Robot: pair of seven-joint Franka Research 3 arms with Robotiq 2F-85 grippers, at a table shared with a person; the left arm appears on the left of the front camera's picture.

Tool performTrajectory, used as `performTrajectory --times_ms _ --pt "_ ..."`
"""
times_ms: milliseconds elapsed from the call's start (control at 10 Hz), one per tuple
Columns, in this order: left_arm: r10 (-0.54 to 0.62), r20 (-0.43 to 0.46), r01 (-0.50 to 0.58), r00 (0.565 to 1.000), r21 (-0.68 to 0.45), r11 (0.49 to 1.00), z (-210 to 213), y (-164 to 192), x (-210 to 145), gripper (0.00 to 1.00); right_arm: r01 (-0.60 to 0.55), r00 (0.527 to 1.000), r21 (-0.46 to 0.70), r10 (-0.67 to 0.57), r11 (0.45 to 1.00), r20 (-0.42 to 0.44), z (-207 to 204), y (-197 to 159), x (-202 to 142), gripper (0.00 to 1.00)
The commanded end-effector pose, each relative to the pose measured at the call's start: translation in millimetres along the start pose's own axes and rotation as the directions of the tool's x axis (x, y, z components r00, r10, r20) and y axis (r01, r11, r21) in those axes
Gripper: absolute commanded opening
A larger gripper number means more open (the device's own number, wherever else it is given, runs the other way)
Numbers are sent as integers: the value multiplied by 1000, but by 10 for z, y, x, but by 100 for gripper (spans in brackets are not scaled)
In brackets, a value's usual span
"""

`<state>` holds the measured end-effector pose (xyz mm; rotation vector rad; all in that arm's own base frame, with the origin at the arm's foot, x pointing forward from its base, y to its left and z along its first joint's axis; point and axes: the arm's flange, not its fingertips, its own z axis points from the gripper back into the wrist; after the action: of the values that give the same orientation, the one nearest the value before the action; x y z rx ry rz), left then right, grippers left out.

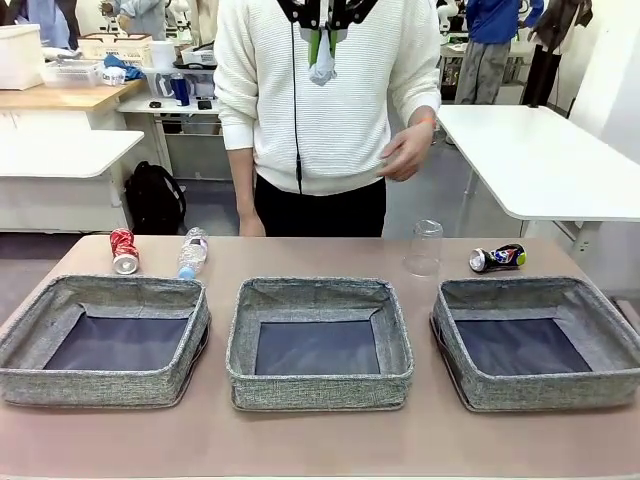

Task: Sort the waste into the appropriate baskets.
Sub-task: Place the picked waste into the Fabric basket indicated by the person.

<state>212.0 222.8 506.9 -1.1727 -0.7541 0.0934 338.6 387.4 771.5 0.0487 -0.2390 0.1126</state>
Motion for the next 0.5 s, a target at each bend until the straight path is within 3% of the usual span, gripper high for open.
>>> performTrajectory --times_ms 0,400 --pt "-20 6 20 1000 -13 1000 -6 -16 5 100 4 1000 15 -4 1000 7 36 33 11 11" --pt "-20 6 20 1000 -13 1000 -6 -16 5 100 4 1000 15 -4 1000 7 36 33 11 11"
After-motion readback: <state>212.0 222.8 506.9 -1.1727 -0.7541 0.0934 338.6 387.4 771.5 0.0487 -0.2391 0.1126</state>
